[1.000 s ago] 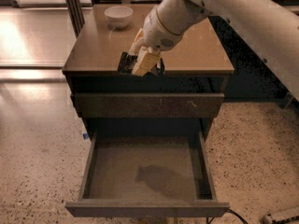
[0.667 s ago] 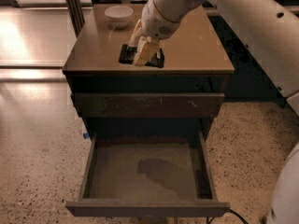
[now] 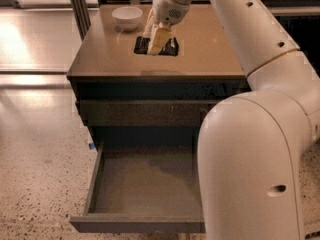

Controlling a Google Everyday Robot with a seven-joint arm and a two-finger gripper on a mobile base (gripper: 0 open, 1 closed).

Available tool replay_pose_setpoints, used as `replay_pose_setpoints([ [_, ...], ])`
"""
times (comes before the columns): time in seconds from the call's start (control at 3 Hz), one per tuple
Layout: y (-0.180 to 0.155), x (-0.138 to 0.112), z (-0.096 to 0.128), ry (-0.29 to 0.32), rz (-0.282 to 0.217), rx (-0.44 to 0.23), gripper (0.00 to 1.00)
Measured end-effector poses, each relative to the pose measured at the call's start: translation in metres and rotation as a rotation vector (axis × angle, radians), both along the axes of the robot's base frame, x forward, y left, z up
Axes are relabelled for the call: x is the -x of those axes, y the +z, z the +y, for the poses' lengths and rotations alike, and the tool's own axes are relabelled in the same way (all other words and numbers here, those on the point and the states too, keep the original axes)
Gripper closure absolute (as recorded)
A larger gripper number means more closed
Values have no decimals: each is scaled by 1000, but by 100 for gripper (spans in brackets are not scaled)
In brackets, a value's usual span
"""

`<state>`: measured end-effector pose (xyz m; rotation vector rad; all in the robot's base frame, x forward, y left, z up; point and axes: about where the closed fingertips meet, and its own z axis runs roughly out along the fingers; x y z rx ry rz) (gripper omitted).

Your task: Pick rxbar chocolate from middle drawer and place on counter

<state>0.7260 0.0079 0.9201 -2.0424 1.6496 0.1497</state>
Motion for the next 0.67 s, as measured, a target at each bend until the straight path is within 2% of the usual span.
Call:
replay_pose_setpoints([
  [0.33,12,-29,-8,-50,-37,-25,100],
  [0.67,20,-59,-35,-125,-96,-150,100],
])
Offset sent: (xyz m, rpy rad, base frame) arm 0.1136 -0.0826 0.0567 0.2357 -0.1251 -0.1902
